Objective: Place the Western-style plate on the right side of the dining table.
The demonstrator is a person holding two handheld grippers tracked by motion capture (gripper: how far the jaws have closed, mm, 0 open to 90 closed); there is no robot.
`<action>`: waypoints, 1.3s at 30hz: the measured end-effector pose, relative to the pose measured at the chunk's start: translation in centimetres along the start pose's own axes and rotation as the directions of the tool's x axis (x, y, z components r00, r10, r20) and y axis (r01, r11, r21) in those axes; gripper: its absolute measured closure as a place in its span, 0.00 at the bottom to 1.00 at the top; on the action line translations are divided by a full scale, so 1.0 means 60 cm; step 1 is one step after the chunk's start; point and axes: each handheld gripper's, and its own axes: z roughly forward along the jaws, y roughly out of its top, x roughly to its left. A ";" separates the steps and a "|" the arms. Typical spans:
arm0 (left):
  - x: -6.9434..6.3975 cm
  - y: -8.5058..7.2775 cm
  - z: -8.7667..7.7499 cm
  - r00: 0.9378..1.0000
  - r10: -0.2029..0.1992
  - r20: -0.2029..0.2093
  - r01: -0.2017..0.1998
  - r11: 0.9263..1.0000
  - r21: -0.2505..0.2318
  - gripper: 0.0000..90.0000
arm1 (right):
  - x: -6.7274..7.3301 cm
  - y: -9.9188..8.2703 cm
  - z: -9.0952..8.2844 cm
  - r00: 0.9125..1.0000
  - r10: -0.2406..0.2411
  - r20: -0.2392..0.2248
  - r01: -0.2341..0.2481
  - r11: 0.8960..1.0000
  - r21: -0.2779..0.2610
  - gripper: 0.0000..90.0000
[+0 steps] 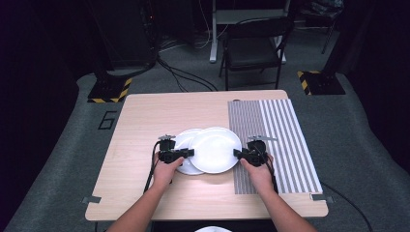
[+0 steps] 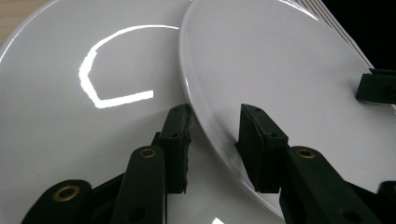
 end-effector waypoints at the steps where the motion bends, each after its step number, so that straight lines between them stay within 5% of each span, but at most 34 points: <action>1: -0.001 0.000 -0.001 1.000 0.004 -0.003 -0.004 1.000 0.008 0.70 | 0.000 -0.001 0.000 1.000 -0.003 -0.001 0.003 1.000 0.000 0.69; 20: -0.035 -0.005 0.010 0.994 0.064 -0.088 -0.064 0.998 0.002 0.58 | 0.017 -0.009 0.000 0.997 -0.042 0.060 0.041 0.999 0.010 0.61; 39: -0.049 -0.004 0.014 0.995 0.059 -0.083 -0.058 0.998 0.015 0.52 | 0.021 -0.016 0.008 0.996 -0.033 0.081 0.031 0.999 0.024 0.54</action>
